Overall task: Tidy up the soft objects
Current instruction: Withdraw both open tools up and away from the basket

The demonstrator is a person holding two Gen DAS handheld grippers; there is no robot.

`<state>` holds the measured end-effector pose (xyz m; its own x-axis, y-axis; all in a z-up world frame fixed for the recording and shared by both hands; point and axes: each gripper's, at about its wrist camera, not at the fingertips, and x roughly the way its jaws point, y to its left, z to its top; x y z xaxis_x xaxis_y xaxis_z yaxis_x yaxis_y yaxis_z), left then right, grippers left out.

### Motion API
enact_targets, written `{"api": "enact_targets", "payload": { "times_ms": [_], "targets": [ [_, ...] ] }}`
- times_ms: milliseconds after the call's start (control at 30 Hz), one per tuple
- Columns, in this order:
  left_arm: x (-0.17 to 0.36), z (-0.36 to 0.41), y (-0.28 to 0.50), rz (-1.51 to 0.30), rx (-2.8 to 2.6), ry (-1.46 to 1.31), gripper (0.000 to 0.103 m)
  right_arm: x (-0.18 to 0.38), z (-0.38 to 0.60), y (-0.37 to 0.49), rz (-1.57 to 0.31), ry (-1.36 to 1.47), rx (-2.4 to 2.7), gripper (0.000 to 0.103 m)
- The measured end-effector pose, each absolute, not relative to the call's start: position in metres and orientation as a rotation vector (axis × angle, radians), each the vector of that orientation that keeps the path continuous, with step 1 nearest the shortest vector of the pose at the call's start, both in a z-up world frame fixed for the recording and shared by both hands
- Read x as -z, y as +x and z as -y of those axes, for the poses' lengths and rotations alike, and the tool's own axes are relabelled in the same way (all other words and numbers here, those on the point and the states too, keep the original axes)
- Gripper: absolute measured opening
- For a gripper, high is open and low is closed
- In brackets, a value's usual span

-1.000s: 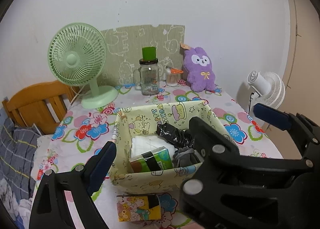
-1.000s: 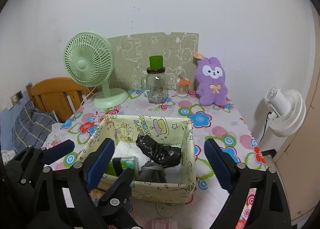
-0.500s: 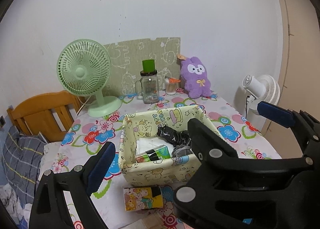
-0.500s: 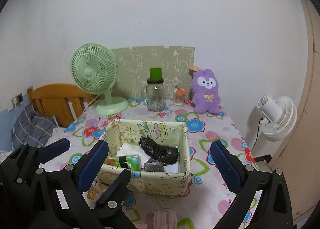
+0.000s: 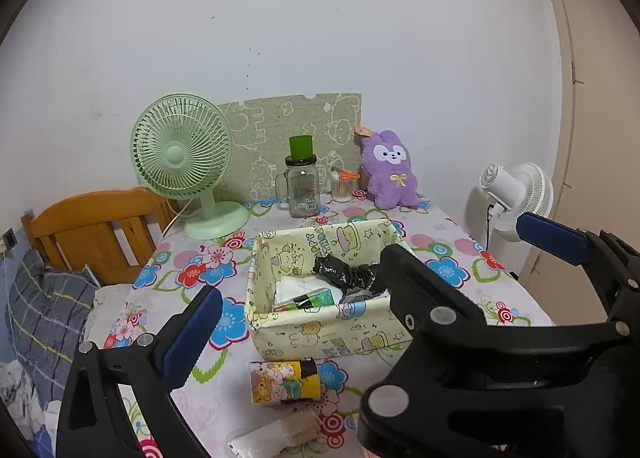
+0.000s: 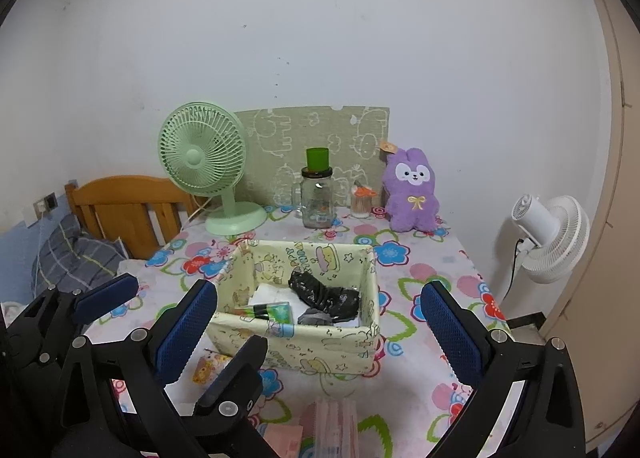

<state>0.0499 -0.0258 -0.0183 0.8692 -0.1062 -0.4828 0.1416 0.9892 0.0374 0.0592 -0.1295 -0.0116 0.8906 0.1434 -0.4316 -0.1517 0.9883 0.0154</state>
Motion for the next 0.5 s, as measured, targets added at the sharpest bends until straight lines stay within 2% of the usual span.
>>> {"api": "enact_targets", "payload": {
  "times_ms": [500],
  "targets": [
    [0.034,0.031,0.025,-0.494,0.121,0.058,0.103,0.025,0.136,0.031,-0.43,-0.037,-0.124,0.103]
  ]
}}
